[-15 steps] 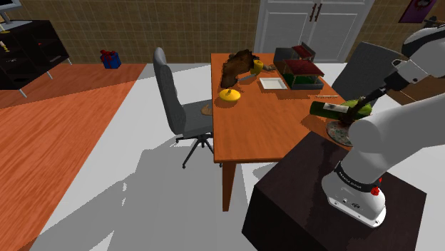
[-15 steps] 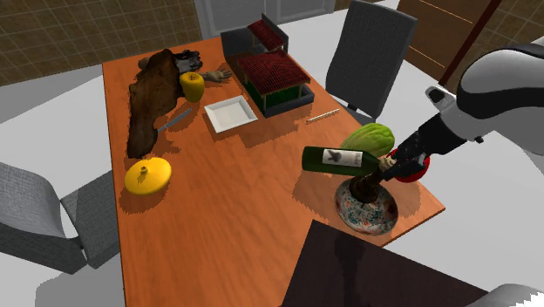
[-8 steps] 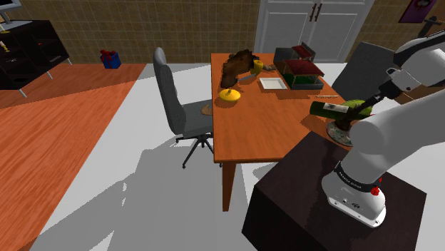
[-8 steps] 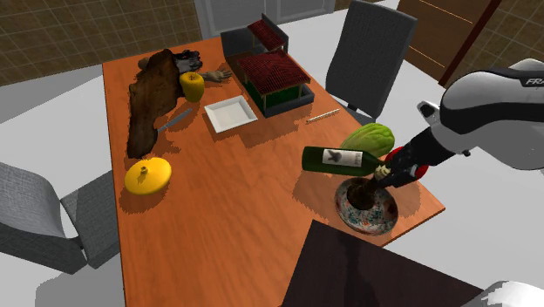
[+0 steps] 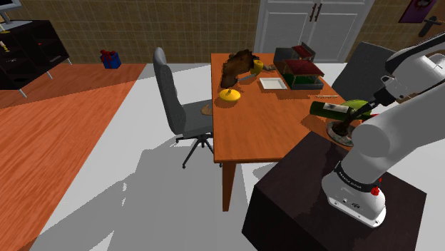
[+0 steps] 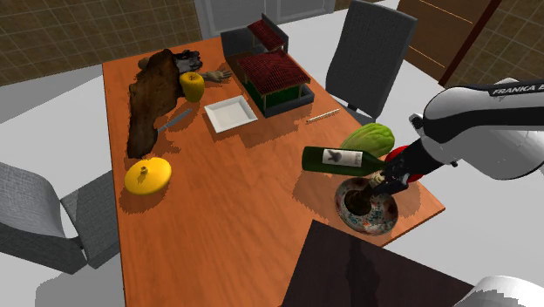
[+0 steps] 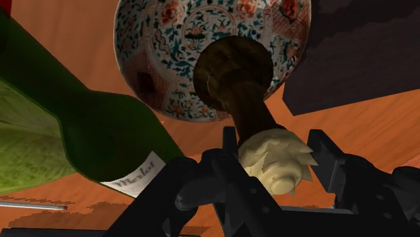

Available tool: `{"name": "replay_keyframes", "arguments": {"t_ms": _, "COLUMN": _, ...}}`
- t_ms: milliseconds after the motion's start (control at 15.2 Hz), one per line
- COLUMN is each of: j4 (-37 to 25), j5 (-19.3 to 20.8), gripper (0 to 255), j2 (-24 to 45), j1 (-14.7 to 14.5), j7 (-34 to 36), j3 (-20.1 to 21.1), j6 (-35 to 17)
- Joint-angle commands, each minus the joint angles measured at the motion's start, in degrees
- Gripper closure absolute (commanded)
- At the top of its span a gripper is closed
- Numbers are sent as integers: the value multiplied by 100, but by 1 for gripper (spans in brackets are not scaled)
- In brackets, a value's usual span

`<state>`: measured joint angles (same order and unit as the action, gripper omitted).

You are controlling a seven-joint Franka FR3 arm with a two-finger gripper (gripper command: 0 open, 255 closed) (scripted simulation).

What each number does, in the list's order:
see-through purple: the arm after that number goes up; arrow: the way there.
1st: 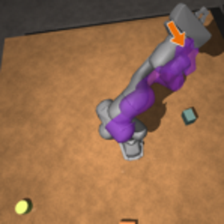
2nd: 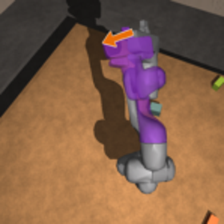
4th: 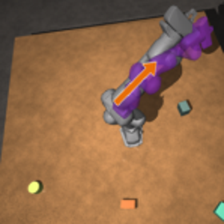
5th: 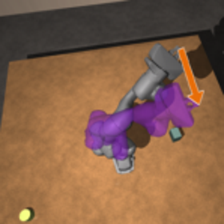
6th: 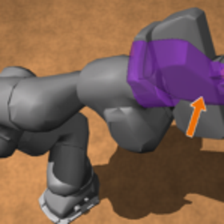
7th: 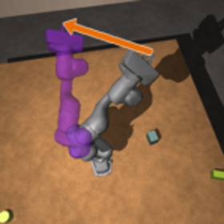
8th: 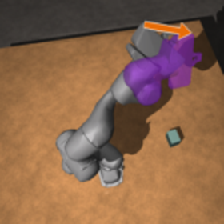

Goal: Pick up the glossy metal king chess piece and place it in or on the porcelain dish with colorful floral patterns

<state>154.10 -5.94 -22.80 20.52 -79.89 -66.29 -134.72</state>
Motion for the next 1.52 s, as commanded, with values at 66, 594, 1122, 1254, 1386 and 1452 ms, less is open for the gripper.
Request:
{"name": "replay_keyframes", "arguments": {"t_ms": 66, "j4": 6, "j5": -21, "gripper": 255, "j2": 24, "j1": -34, "j7": -29, "j3": -38, "j6": -29}}
{"name": "replay_keyframes", "arguments": {"t_ms": 594, "j4": 5, "j5": -22, "gripper": 0, "j2": 24, "j1": -35, "j7": -29, "j3": -38, "j6": -28}}
{"name": "replay_keyframes", "arguments": {"t_ms": 1122, "j4": -362, "j5": 471, "gripper": 0, "j2": -487, "j1": 735, "j7": 336, "j3": 537, "j6": 842}}
{"name": "replay_keyframes", "arguments": {"t_ms": 1254, "j4": -362, "j5": 471, "gripper": 0, "j2": -487, "j1": 735, "j7": 336, "j3": 537, "j6": 841}}
{"name": "replay_keyframes", "arguments": {"t_ms": 1386, "j4": -362, "j5": 471, "gripper": 0, "j2": -487, "j1": 735, "j7": 336, "j3": 537, "j6": 842}}
{"name": "replay_keyframes", "arguments": {"t_ms": 1452, "j4": -362, "j5": 471, "gripper": 0, "j2": -487, "j1": 735, "j7": 336, "j3": 537, "j6": 842}}
